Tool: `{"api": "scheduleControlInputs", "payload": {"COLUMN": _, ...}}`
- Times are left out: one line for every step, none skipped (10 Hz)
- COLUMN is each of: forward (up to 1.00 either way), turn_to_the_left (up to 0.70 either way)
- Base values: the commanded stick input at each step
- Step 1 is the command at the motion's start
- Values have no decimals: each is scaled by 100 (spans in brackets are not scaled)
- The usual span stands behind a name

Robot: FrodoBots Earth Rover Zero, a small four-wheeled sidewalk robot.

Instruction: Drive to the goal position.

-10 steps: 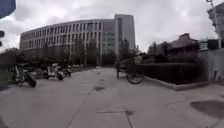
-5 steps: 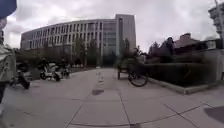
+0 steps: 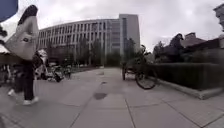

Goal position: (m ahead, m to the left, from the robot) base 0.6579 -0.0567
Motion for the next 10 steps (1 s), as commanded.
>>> {"api": "scheduleControlInputs", "payload": {"forward": 68, "turn_to_the_left": 0}}
{"api": "scheduleControlInputs", "payload": {"forward": 68, "turn_to_the_left": 0}}
{"api": "scheduleControlInputs", "payload": {"forward": 68, "turn_to_the_left": 2}}
{"api": "scheduleControlInputs", "payload": {"forward": 68, "turn_to_the_left": 0}}
{"api": "scheduleControlInputs", "payload": {"forward": 68, "turn_to_the_left": 2}}
{"api": "scheduleControlInputs", "payload": {"forward": 68, "turn_to_the_left": 2}}
{"api": "scheduleControlInputs", "payload": {"forward": 68, "turn_to_the_left": 1}}
{"api": "scheduleControlInputs", "payload": {"forward": 68, "turn_to_the_left": 0}}
{"api": "scheduleControlInputs", "payload": {"forward": 68, "turn_to_the_left": 0}}
{"api": "scheduleControlInputs", "payload": {"forward": 68, "turn_to_the_left": 0}}
